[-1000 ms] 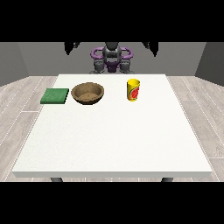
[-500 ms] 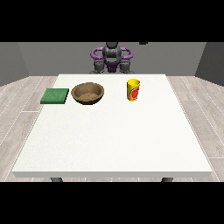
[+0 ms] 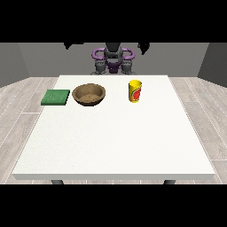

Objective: Pick the cup and pour the ball into the bowl, then pick the bowl and place it on the pad

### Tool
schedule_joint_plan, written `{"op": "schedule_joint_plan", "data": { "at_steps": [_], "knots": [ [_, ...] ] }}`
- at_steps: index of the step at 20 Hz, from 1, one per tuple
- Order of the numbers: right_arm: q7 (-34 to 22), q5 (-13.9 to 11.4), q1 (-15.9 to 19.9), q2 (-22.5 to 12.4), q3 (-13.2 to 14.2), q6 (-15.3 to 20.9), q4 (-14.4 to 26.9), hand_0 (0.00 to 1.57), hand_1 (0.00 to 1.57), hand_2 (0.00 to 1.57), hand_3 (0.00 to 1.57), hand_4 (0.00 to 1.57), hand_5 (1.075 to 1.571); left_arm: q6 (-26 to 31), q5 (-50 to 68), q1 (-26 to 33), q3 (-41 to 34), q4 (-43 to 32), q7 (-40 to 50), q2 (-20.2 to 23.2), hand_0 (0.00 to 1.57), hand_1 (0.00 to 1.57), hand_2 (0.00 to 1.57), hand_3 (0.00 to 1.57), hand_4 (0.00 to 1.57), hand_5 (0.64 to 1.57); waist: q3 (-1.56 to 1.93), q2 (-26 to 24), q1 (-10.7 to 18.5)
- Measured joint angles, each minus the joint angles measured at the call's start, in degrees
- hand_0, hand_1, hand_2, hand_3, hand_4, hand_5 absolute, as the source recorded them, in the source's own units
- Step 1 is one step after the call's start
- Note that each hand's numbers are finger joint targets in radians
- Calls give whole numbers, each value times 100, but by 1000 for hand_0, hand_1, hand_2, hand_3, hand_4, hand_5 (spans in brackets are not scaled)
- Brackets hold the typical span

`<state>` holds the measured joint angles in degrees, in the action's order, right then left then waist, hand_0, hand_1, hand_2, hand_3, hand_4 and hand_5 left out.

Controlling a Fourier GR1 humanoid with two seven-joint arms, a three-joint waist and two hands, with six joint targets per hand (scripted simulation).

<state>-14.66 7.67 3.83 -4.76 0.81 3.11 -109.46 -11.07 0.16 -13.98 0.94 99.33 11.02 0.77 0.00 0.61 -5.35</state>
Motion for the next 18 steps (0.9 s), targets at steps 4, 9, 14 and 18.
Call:
{"op": "schedule_joint_plan", "data": {
  "at_steps": [4, 9, 14, 18],
  "knots": [
    [622, 120, 203, -34, 231, -171, 263, 0, 0, 0, 0, 691, 1547, 171, -6, -100, -200, -443, -929, 131, 0, 0, 0, 0, 555, 1496, -1, 737, 5],
    [1134, 367, 300, -228, 550, -527, 543, 0, 0, 0, 0, 683, 1553, 390, 70, -145, -484, -1275, -1943, 252, 0, 0, 0, 0, 307, 1480, -1, 1238, -98],
    [1263, 572, 388, -401, 825, -737, 834, 0, 0, 0, 0, 662, 1558, 624, 107, -320, -680, -2352, -2684, 364, 0, 0, 0, 0, 0, 1442, -2, 1268, -134],
    [1414, 635, 416, -498, 986, -883, 1207, 0, 0, 0, 0, 670, 1560, 776, 142, -586, -795, -3145, -3011, 439, 0, 0, 0, 0, 138, 1433, -3, 1157, -110]
  ]
}}
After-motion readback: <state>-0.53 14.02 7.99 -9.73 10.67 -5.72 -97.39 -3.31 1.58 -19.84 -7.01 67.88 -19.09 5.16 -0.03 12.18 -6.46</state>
